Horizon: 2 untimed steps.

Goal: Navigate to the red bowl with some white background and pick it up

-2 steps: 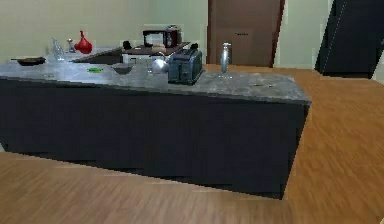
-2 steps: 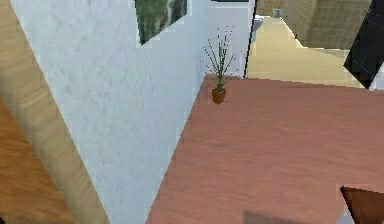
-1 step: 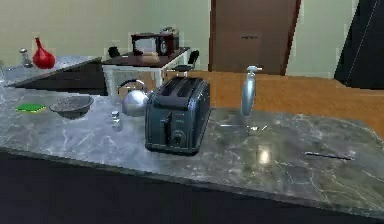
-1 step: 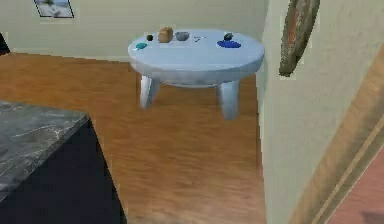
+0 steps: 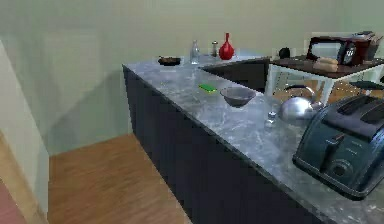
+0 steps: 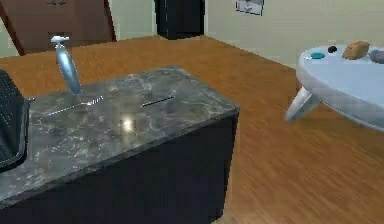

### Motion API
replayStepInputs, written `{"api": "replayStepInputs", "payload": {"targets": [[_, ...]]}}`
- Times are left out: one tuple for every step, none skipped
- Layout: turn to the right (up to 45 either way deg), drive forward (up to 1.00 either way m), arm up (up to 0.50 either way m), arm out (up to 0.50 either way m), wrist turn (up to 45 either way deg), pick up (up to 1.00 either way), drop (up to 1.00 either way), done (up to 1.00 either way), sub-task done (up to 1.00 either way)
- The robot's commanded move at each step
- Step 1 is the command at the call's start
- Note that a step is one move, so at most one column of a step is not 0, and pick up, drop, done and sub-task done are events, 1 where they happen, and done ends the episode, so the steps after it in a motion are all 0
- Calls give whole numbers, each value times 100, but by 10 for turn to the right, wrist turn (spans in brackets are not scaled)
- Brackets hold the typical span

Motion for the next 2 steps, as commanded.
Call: {"api": "replayStepInputs", "payload": {"targets": [[-450, 0, 0, 0, 0, 0, 0, 0, 0], [-270, 0, 0, 0, 0, 0, 0, 0, 0]]}}
